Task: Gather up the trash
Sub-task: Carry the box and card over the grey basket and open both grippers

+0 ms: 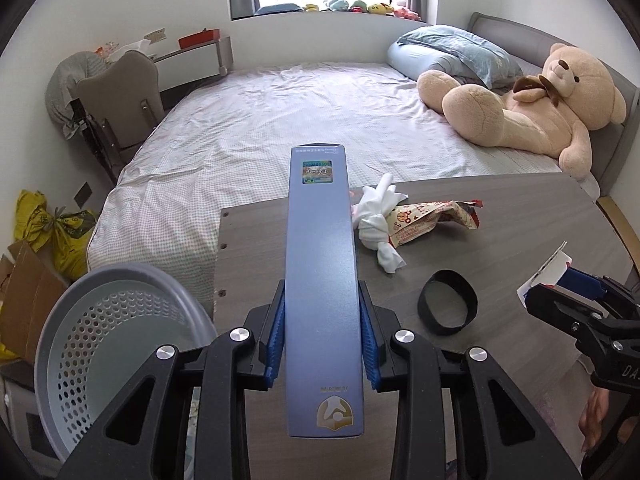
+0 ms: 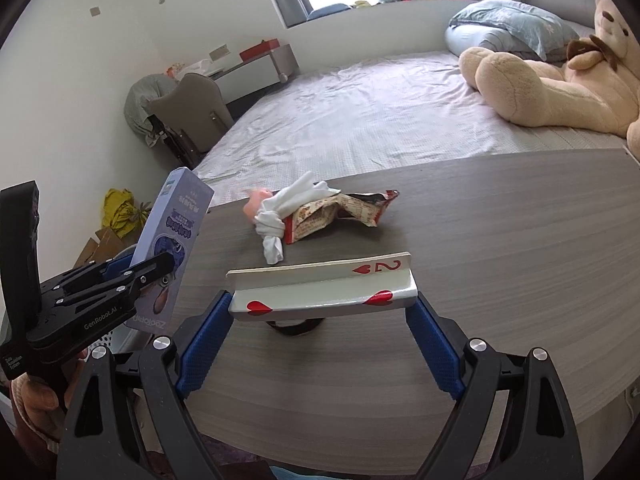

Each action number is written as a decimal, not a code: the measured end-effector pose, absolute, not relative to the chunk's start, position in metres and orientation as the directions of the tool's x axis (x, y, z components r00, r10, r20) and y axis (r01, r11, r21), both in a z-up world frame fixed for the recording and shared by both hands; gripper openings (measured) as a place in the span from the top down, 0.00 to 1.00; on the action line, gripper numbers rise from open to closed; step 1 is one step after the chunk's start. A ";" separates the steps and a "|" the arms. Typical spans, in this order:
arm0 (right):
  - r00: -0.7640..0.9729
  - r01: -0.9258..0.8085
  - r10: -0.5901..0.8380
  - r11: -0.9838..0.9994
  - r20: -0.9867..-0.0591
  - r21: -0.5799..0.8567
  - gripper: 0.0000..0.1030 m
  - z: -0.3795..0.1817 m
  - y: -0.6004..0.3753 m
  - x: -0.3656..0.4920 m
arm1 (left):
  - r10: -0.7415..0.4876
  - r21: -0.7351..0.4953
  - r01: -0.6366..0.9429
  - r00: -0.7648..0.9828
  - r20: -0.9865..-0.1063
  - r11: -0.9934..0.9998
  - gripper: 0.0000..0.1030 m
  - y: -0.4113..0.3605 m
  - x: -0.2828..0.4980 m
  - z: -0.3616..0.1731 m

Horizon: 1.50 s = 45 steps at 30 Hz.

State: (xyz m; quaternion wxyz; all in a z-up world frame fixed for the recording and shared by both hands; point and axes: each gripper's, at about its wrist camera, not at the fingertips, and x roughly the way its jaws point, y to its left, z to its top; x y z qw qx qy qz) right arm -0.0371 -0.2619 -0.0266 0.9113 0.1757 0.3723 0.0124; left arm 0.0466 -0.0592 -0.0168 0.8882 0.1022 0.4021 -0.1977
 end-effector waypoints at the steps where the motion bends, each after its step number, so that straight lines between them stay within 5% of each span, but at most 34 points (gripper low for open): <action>1: 0.723 0.094 0.163 0.939 -0.671 0.329 0.17 -0.025 -0.257 -0.034 | -0.254 0.028 0.414 0.609 -0.751 0.910 0.70 -0.052 0.045 -0.015; 23: 0.657 -0.258 0.397 0.917 -0.641 0.303 0.17 -0.008 -0.107 0.021 | 0.050 0.135 0.077 0.663 -0.747 0.988 0.70 0.087 0.027 -0.019; 45: 0.564 -0.416 0.497 0.861 -0.660 0.293 0.17 -0.016 -0.026 0.054 | 0.170 0.168 -0.063 0.628 -0.759 0.984 0.70 0.148 0.021 -0.025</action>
